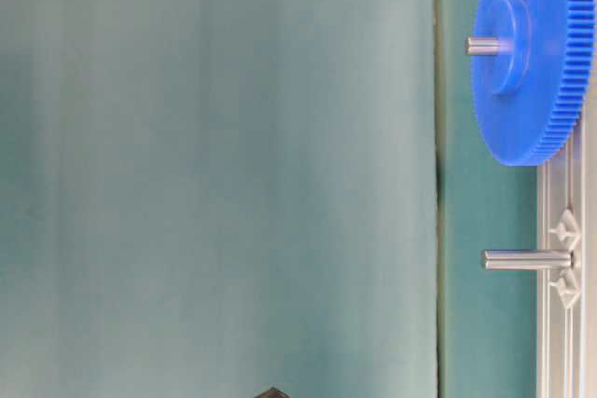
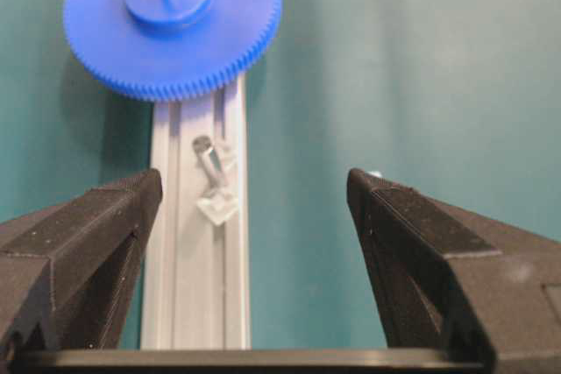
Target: Insert the large gear onto the shaft.
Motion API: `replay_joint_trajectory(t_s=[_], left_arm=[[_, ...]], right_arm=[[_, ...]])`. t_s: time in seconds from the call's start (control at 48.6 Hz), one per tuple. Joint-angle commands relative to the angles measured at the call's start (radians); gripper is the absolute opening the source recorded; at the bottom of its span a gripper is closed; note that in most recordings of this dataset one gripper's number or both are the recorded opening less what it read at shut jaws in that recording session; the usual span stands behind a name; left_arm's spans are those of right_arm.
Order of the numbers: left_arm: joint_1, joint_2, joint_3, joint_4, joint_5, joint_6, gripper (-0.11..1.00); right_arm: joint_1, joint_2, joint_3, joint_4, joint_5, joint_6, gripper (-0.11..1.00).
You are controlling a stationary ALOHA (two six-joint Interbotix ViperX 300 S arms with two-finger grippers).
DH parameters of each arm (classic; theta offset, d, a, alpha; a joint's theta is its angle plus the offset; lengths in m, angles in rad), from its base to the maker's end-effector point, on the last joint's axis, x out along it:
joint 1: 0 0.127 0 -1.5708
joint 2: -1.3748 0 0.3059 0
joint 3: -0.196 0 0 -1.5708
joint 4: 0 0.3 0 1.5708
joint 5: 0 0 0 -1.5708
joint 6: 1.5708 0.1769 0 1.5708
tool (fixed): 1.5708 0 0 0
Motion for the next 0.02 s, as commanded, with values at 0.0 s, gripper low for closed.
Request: replay_joint_trajectory(t_s=[0.0], left_arm=[[-0.003, 0.0, -0.011, 0.002, -0.009, -0.002, 0.84]], right_arm=[[0.0, 0.008, -0.009, -0.002, -0.014, 0.005, 0.01]])
